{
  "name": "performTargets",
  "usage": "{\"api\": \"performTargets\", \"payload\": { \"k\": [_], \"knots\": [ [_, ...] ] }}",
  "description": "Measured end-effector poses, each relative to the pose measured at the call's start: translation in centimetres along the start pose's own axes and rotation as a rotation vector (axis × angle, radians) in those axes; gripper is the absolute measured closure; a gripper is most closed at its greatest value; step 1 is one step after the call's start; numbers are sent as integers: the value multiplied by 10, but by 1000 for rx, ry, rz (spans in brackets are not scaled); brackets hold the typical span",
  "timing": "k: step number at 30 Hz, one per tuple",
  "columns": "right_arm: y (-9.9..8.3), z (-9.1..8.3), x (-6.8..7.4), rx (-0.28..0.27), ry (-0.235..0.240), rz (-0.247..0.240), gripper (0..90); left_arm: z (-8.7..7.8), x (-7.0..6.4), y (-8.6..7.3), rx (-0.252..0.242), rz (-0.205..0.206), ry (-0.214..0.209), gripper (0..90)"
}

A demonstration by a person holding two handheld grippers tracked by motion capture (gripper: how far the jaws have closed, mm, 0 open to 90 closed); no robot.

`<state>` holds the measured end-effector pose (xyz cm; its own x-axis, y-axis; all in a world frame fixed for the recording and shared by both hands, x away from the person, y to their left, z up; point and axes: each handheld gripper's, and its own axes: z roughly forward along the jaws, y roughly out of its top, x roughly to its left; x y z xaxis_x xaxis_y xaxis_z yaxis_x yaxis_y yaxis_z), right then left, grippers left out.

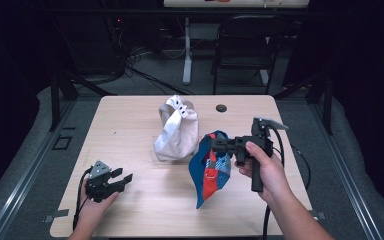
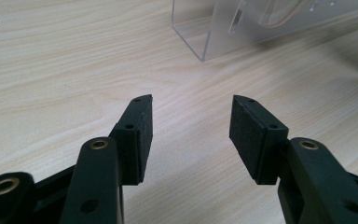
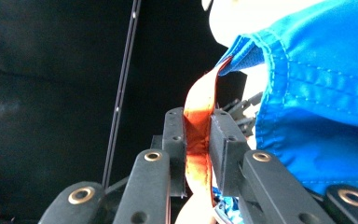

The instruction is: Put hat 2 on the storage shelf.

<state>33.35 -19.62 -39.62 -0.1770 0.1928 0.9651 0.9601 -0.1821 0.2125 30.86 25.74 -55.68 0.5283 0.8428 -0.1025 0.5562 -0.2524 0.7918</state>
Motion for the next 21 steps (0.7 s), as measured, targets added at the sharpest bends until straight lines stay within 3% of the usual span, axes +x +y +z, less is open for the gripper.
{"api": "performTargets", "payload": {
  "k": [8, 15, 21],
  "knots": [
    [13, -28, 18, -81, -13, -3, 778, 2, -3, 0, 1, 3, -3, 497],
    [24, -39, 29, -127, -18, -13, 777, 2, -3, 0, 8, 10, -3, 496],
    [41, -48, 43, -184, -56, -36, 777, 3, -4, -1, 6, 8, 3, 475]
  ]
}}
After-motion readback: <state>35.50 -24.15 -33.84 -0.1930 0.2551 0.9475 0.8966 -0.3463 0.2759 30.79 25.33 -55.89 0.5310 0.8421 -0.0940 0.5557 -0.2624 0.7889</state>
